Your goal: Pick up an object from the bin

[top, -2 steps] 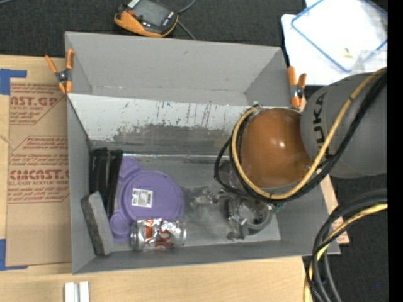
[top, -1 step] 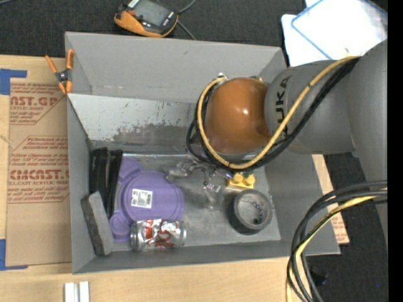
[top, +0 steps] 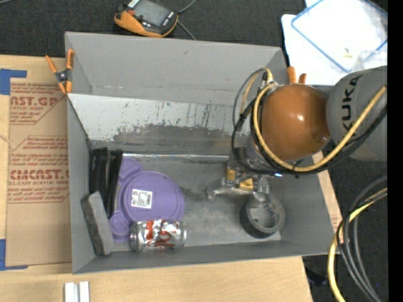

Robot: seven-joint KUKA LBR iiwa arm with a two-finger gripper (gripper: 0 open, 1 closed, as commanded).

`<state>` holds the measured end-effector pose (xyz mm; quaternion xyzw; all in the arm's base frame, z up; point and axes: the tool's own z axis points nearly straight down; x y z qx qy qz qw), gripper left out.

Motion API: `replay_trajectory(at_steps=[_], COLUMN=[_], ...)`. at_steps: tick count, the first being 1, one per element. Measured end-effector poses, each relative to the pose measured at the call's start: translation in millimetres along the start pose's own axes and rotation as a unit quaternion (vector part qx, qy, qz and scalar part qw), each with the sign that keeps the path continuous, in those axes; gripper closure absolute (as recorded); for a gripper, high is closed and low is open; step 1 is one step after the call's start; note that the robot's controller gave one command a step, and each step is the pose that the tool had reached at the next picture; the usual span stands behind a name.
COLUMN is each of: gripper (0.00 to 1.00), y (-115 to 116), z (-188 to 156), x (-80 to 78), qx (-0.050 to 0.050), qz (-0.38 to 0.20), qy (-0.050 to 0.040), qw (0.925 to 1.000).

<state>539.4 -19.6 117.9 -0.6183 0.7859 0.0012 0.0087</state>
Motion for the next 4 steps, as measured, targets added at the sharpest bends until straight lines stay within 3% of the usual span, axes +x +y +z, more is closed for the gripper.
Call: replay_trajectory(at_steps=[1, 2, 3, 4], gripper=[0.0, 0.0, 1.0, 1.0], y=[26.8, 22.3, 5.5, 5.5], z=[31.4, 24.1, 48.4, 48.4], x=[-75.5, -75.6, -54.1, -54.1], qx=[0.001, 0.0, 0.0, 0.0], qz=[0.088, 0.098, 0.038, 0.038], qy=[-0.0008, -0.005, -0.0062, -0.0062], qw=[0.9961, 0.9952, 0.9993, 0.9993])
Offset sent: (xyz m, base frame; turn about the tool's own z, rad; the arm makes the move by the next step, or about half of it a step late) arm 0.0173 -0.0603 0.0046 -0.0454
